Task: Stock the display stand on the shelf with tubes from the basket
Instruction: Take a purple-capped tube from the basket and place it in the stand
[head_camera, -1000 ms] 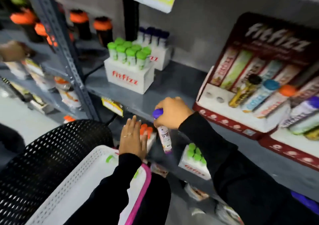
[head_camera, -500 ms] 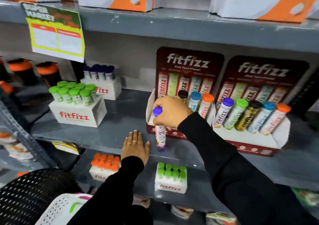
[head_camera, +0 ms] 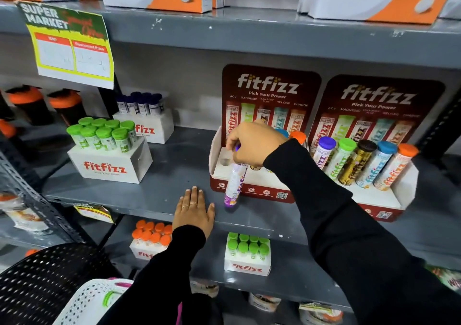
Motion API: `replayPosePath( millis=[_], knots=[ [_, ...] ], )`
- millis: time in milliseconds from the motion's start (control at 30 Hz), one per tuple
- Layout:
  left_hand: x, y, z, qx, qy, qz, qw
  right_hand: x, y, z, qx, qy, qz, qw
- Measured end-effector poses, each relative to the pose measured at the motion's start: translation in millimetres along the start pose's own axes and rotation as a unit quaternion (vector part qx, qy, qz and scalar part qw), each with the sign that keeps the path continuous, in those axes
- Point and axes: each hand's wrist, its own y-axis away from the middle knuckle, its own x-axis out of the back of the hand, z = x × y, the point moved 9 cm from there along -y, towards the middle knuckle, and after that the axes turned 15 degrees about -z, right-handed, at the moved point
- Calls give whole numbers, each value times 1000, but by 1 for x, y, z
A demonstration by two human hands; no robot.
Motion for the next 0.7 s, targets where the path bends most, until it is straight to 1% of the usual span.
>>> replayPosePath(
  millis=[100, 300, 433, 567, 700],
  knots=[
    [0, 0, 0, 4, -4, 0, 1000, 3, -1, 4, -3, -6, 0, 1000],
    [2, 2, 2, 2, -4, 2, 1000, 22, -11, 13, -27, 1, 65, 998],
    [2, 2, 1, 3, -6, 4, 1000, 30, -26, 23, -61, -44, 92, 993],
    [3, 2, 2, 1, -7, 7, 1000, 33, -38, 25, -74, -60, 89, 991],
    [3, 1, 1, 3, -9, 10, 1000, 27, -52, 27, -81, -32, 86, 992]
  ],
)
